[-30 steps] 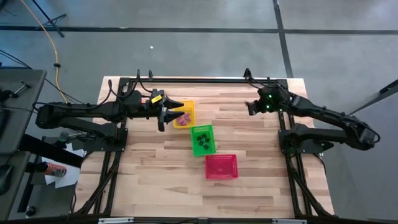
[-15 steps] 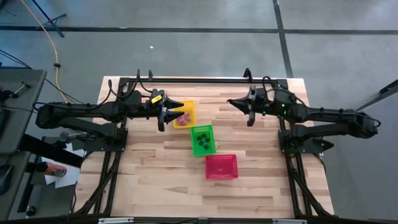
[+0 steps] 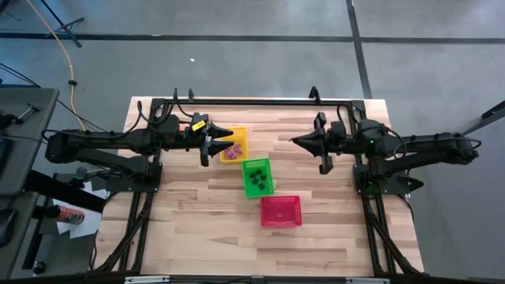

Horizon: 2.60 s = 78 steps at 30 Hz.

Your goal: Sort Halloween decoration

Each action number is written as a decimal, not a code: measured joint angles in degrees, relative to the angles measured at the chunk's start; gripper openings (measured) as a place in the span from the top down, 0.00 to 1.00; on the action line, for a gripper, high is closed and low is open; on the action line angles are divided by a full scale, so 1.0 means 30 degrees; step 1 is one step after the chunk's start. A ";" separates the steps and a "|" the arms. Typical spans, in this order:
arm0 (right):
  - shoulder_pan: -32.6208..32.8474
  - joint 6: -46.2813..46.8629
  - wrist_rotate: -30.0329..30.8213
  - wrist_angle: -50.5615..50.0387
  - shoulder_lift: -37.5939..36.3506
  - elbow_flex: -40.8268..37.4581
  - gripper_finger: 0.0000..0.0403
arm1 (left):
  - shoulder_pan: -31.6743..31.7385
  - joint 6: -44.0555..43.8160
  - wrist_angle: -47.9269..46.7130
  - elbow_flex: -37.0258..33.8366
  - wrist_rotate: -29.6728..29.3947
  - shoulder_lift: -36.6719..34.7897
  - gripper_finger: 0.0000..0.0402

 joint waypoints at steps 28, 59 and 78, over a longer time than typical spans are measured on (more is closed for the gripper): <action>0.1020 -0.2267 0.1616 -0.5654 0.0169 0.2753 1.00 | -0.0005 0.0015 -0.0012 0.0000 -0.0007 0.0000 0.48; -0.0290 -0.2107 -0.1082 -1.5205 1.4674 0.9470 1.00 | -0.0005 0.0022 -0.0027 -0.0007 -0.0007 -0.0007 0.48; -0.0495 -0.0599 -0.1065 -1.4539 1.9456 0.9478 1.00 | -0.0001 0.0022 -0.0027 -0.0007 -0.0009 -0.0007 0.48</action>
